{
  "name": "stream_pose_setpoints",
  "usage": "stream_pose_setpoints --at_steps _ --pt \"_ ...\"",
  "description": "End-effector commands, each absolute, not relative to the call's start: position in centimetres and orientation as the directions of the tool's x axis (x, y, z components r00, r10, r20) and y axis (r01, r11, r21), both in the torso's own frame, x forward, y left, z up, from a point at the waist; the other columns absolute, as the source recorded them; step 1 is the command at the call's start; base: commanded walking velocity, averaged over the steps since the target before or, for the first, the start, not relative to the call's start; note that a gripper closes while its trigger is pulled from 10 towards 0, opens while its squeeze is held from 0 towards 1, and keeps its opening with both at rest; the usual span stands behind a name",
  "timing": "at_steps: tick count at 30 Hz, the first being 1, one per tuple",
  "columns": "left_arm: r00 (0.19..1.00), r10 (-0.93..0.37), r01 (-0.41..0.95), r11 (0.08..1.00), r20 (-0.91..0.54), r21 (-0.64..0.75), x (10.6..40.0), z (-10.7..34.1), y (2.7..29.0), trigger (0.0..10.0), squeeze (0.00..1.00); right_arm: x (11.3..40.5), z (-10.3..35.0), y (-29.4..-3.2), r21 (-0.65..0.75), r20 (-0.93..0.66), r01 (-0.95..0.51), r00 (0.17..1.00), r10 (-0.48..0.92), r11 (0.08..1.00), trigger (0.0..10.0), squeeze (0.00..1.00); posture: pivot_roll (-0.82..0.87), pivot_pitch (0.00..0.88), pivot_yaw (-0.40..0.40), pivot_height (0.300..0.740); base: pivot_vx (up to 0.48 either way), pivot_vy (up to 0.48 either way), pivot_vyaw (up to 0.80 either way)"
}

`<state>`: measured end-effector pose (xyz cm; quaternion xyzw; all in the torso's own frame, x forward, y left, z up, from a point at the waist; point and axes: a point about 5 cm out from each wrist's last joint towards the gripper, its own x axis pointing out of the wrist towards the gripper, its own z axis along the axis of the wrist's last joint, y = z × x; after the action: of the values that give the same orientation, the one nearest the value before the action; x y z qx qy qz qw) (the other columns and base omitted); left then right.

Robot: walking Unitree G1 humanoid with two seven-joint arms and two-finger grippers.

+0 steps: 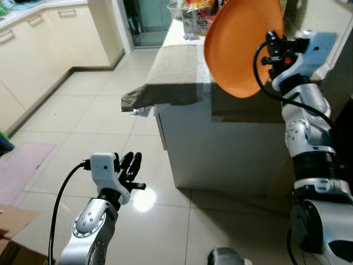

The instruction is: Setting the table

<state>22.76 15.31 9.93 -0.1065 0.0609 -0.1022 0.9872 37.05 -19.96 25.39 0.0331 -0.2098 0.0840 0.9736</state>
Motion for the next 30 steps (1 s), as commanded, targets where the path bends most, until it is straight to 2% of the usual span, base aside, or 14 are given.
stream_pose_setpoints --at_steps 1,4,5,7,14,18,25,30 --pt "0.977 -0.199 0.18 0.964 -0.079 -0.195 23.0 10.5 15.7 10.0 0.0 36.5 25.7 -19.6 0.007 0.427 -0.195 0.888 0.173 0.981 0.0 0.0 -0.24 0.0 0.104 0.74 0.0 0.0 0.0" --pt "0.979 -0.193 0.175 0.965 -0.074 -0.197 23.0 10.6 15.7 10.0 0.0 35.0 23.6 -20.2 -0.026 0.379 -0.181 0.908 0.177 0.983 0.0 0.0 -0.25 0.0 0.1 0.74 0.0 0.0 0.0" --pt "0.979 -0.19 0.172 0.966 -0.077 -0.195 22.9 10.5 15.7 10.0 0.0 33.3 22.3 -20.8 -0.045 0.357 -0.162 0.919 0.168 0.986 0.0 0.0 -0.25 0.0 0.098 0.74 0.0 0.0 0.0" --pt "0.979 -0.189 0.17 0.966 -0.08 -0.194 22.8 10.5 15.9 10.0 0.0 31.8 21.7 -21.3 -0.065 0.35 -0.137 0.924 0.151 0.988 0.0 0.0 -0.26 0.0 0.1 0.74 0.0 0.0 0.0" --pt "0.978 -0.188 0.169 0.967 -0.09 -0.188 23.0 10.2 16.6 10.0 0.0 27.8 18.2 -21.4 -0.156 0.255 -0.143 0.95 0.18 0.977 0.0 0.0 -0.28 0.0 0.104 0.74 0.0 0.0 0.0" --pt "0.979 -0.181 0.163 0.969 -0.089 -0.186 23.4 10.0 17.0 10.0 0.0 26.0 15.6 -21.0 -0.199 0.171 -0.171 0.963 0.206 0.965 0.0 0.0 -0.28 0.0 0.103 0.74 0.0 0.0 0.0" --pt "0.982 -0.164 0.145 0.971 -0.09 -0.191 23.3 10.1 17.2 10.0 0.0 22.8 11.4 -21.0 -0.17 0.012 -0.181 0.983 0.185 0.969 0.0 0.0 -0.27 0.0 0.096 0.74 0.0 0.0 0.0" --pt "0.985 -0.16 0.144 0.971 -0.071 -0.189 23.7 10.5 17.2 10.0 0.0 23.2 11.5 -20.5 -0.162 0.016 -0.173 0.984 0.178 0.971 0.0 0.0 -0.26 0.0 0.099 0.74 0.0 0.0 0.0"
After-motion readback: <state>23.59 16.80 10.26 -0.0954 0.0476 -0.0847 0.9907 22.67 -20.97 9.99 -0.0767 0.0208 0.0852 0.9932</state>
